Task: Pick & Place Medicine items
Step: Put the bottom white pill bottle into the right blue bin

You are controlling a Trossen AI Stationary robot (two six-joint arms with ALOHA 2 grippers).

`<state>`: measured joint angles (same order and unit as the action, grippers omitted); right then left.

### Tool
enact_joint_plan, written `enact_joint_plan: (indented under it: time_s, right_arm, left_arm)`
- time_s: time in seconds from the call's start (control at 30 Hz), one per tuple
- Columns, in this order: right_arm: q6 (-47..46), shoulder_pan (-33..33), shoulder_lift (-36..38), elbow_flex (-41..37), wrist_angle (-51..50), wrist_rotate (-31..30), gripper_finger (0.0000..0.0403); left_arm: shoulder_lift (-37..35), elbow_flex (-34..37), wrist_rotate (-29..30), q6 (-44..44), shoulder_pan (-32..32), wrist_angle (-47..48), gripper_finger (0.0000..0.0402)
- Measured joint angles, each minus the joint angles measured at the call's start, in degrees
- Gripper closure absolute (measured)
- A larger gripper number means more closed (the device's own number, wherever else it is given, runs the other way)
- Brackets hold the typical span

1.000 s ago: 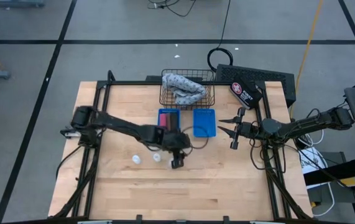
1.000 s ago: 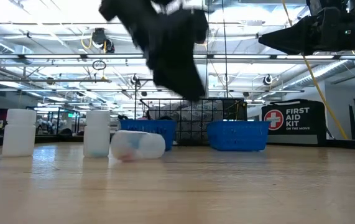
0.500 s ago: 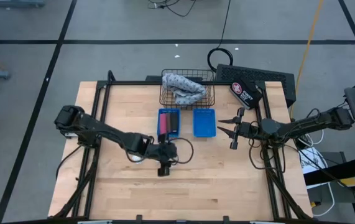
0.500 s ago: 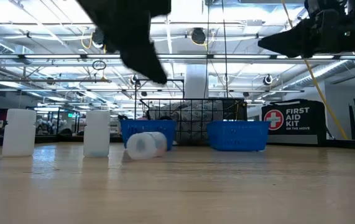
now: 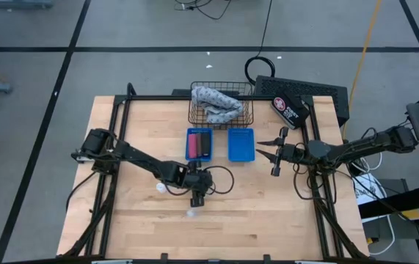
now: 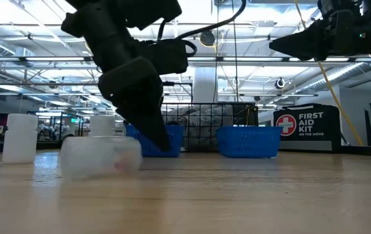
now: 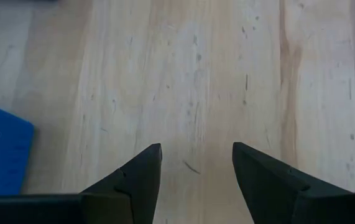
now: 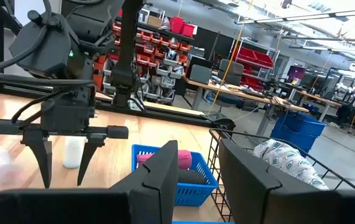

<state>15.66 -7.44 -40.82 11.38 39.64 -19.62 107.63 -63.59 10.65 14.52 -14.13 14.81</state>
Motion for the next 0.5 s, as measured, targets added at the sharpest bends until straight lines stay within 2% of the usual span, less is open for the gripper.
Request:
enact_joint_plan:
  time_s: [0.27, 0.5]
  right_arm:
    - [0.0, 0.0, 0.0, 0.0, 0.0, 0.0, 0.0298]
    - [0.0, 0.0, 0.0, 0.0, 0.0, 0.0, 0.0298]
  left_arm:
    - [-0.6, -0.6, -0.3, -0.7, 1.2, 0.7, 0.0195]
    - [-7.7, -2.2, -1.6, 0.7, 0.0, 4.5, 0.0195]
